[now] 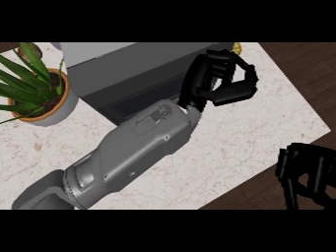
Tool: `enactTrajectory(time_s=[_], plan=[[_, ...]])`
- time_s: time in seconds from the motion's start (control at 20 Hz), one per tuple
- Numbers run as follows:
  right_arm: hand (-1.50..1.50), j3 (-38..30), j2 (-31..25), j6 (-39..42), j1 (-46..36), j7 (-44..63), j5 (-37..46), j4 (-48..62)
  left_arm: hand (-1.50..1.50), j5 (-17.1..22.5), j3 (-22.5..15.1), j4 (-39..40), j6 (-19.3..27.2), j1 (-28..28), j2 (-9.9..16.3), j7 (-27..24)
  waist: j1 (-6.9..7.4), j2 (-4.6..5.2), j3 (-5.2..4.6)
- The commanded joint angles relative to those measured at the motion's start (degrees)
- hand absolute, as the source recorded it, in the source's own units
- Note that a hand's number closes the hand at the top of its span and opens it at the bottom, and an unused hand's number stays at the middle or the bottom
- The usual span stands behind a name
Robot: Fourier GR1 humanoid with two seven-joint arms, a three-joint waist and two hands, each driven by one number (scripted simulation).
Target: Pick up the milk, place it into the microwave and close the microwave
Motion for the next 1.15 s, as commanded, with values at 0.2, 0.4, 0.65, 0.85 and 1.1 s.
enactTrajectory(time_s=[0.2,0.4,0.65,0.85,1.1], plan=[[1.5,3.5,1.8,-1.0,4.7,0.3,0.0,-4.2,1.5,10.4,6.9,5.2,-5.1,7.3,0.1,-1.1,2.8,0.32,-0.12],[1.5,4.9,3.3,-2.8,7.0,0.3,0.6,-6.6,1.5,12.3,6.6,6.7,-9.3,9.6,0.1,-2.3,4.66,-0.03,-0.2],[1.5,6.8,4.9,-5.2,9.4,1.0,1.8,-9.3,1.5,13.1,4.7,8.6,-13.5,10.1,0.7,-3.2,5.93,-0.08,-0.21],[1.5,8.2,6.1,-7.4,11.5,1.4,3.2,-12.1,1.5,13.7,3.3,9.6,-17.3,11.8,1.5,-4.4,7.01,-0.41,-0.31],[1.5,10.0,7.1,-9.7,13.9,2.3,5.2,-15.0,1.5,14.4,2.2,11.1,-20.3,12.2,1.2,-5.5,6.98,-0.61,-0.29]])
